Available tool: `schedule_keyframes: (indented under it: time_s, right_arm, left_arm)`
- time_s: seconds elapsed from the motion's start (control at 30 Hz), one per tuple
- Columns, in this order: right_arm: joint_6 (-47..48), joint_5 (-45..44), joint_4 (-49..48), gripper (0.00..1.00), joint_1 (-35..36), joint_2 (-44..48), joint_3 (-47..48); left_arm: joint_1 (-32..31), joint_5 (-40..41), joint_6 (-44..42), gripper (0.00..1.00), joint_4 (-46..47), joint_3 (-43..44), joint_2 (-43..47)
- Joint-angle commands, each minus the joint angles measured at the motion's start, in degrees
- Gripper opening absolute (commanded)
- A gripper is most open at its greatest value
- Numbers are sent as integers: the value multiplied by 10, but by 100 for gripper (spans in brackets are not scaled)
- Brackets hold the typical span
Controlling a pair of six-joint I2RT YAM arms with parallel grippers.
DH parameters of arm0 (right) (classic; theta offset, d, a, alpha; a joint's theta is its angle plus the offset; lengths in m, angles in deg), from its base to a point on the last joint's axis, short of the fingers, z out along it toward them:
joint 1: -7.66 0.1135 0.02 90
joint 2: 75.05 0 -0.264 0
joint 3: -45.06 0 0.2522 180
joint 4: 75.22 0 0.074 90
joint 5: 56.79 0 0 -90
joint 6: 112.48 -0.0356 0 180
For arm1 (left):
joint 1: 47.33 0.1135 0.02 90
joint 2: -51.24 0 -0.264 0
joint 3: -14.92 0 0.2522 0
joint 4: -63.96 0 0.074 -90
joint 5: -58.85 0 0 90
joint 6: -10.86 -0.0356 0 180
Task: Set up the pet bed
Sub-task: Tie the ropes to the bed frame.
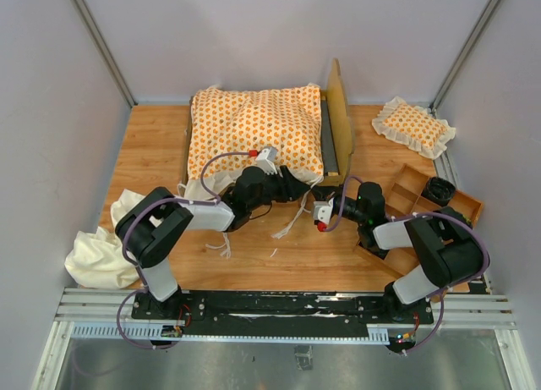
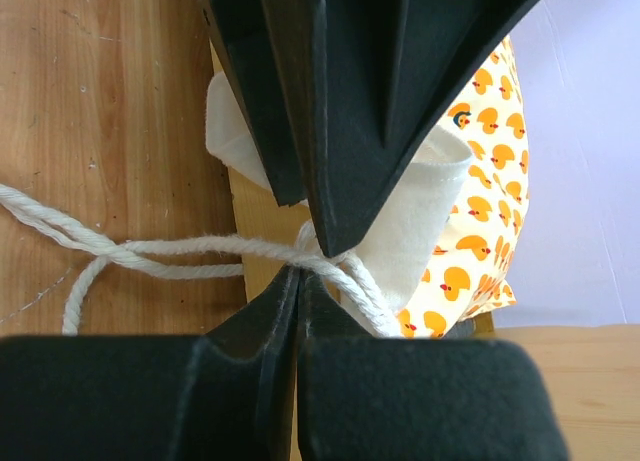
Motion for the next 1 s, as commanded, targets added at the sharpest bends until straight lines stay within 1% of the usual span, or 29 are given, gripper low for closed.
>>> schedule_keyframes:
  time_s: [0.0,0.13,0.43,0.6,0.67,0.97]
  right_arm:
    - [8,19,-6,0,-7,16,-10]
    - [11,22,-1,0,-7,18,-9]
    - [8,22,-8,0,-6,19,-14]
    - [3,21,-15,0,-5,15,-15]
    - [-1,19,-30,0,-5,11,-17]
    - [-8,17,-43,0,-4,5,-18]
  left_arm:
    - [-3,22,31,51,28,27,-18]
    - [-3,35,42,52,35,29,-23]
    - [-3,30,67,52,43,35,-36]
    - [-3,26,76,48,43,34,-39]
    - [-3,24,81,47,42,32,-38]
    - [-4,24,104,46,42,33,-49]
